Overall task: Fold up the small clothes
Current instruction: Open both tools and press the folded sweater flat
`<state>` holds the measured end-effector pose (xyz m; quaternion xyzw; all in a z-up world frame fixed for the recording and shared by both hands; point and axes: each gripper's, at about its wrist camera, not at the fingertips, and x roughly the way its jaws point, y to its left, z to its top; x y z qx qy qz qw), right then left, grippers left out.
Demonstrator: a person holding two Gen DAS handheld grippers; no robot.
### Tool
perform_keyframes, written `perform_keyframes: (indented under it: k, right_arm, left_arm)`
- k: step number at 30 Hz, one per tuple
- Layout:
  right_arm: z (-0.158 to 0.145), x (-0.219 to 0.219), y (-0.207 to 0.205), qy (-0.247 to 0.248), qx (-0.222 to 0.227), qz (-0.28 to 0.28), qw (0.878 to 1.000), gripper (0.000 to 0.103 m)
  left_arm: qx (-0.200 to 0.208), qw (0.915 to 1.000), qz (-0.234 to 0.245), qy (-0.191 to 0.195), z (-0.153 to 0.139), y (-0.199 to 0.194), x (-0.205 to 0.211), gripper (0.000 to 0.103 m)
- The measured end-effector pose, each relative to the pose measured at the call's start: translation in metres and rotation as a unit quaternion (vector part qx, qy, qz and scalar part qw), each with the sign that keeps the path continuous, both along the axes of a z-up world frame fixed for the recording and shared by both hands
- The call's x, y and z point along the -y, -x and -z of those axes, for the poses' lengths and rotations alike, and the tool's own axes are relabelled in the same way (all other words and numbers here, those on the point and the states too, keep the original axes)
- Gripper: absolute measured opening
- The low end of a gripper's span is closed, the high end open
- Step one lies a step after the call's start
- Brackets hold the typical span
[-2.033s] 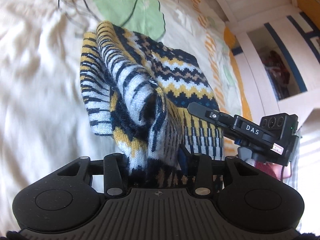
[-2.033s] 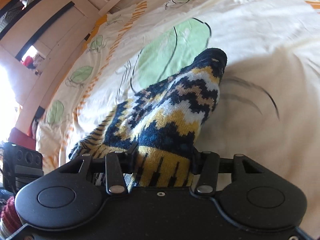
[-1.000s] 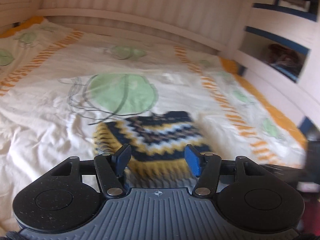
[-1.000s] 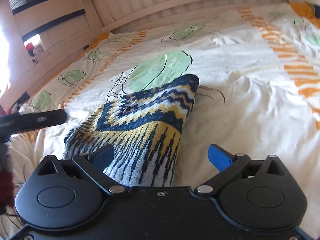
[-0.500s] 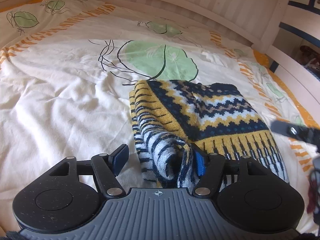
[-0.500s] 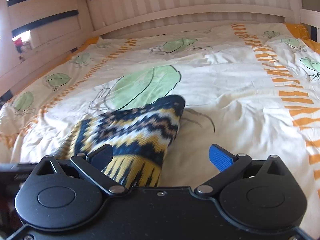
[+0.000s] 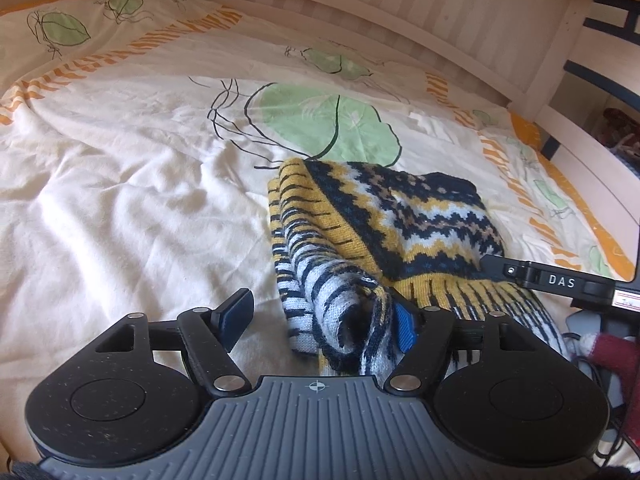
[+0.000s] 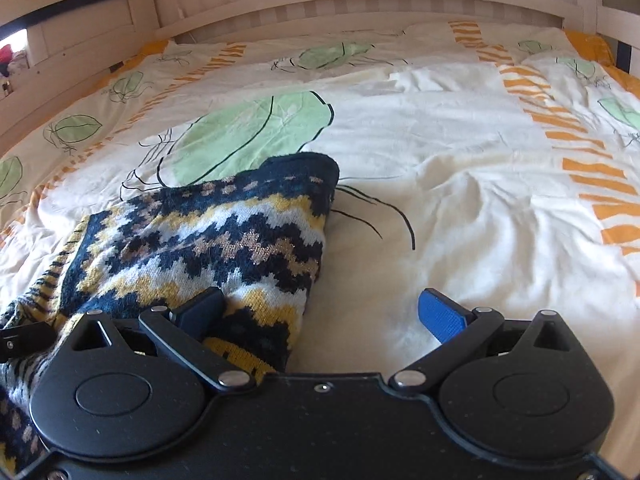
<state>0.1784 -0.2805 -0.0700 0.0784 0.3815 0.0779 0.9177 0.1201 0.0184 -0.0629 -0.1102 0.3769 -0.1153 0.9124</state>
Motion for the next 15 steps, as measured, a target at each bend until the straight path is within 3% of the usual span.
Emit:
perform_keyframes:
  k: [5, 12, 15]
  right_arm:
    - [-0.012, 0.009, 0.014, -0.028, 0.006, 0.009, 1.0, 0.103]
    - [-0.038, 0.006, 0.044, -0.051, 0.039, 0.002, 0.998, 0.103]
    - [-0.039, -0.002, 0.056, -0.037, 0.036, -0.012, 0.999, 0.103]
  left_arm:
    - [-0.004, 0.9997, -0.021, 0.013, -0.006, 0.008, -0.009, 0.069]
    - [0.061, 0.9978, -0.026, 0.002, -0.04, 0.021, -0.005, 0.068]
    - [0.056, 0.9978, -0.034, -0.011, -0.038, 0.012, -0.003, 0.068]
